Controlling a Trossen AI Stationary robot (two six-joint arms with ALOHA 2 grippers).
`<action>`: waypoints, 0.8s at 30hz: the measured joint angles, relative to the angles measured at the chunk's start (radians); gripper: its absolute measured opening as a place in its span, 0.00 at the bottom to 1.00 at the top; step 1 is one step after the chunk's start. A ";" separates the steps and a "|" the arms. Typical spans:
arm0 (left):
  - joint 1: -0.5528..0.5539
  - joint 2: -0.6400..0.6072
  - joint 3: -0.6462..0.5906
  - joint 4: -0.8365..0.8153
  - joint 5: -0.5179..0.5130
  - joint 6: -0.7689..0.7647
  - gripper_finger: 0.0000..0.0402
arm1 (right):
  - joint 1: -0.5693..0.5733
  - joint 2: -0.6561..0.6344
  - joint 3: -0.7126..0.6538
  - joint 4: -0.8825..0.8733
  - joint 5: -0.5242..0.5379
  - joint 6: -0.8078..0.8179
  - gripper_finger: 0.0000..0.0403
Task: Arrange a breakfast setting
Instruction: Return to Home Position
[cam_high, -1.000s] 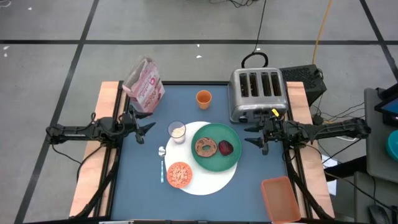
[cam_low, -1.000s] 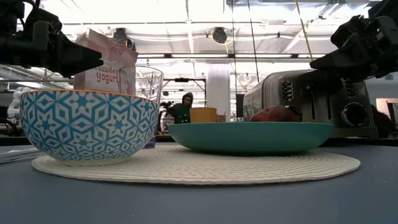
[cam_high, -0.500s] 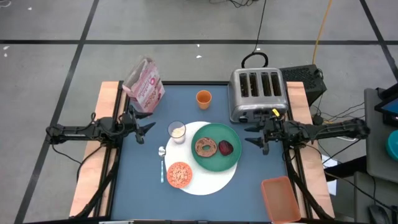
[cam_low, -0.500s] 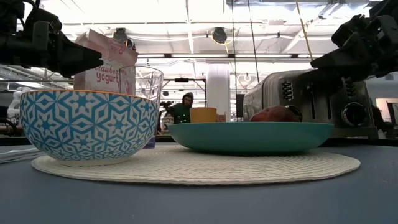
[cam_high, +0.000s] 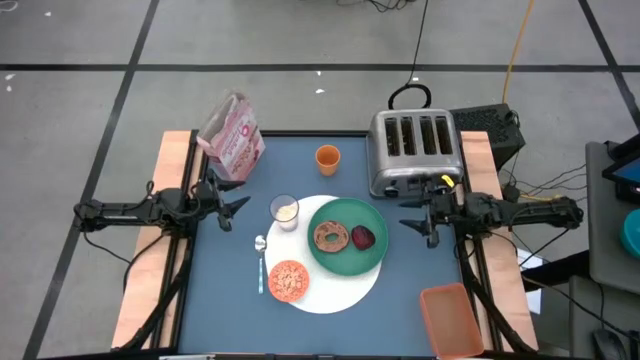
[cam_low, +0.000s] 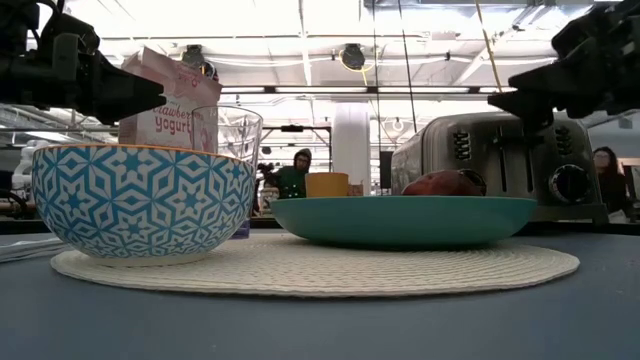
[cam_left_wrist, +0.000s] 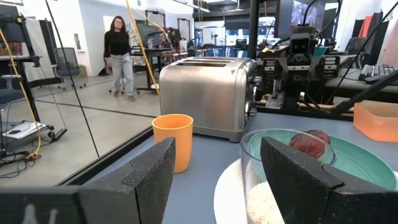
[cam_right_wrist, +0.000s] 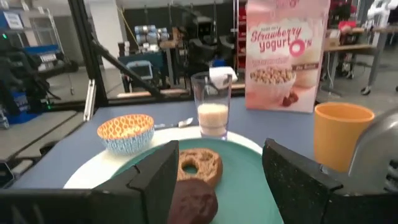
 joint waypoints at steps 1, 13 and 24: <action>0.000 0.000 0.000 0.000 0.000 0.000 0.60 | 0.000 -0.013 0.000 -0.001 0.000 0.000 0.55; 0.000 0.000 0.000 0.000 0.000 0.000 0.60 | 0.000 -0.064 0.000 -0.005 0.001 -0.149 0.55; 0.000 0.000 0.000 0.000 0.000 0.000 0.60 | 0.000 -0.060 0.000 -0.005 0.001 -0.150 0.55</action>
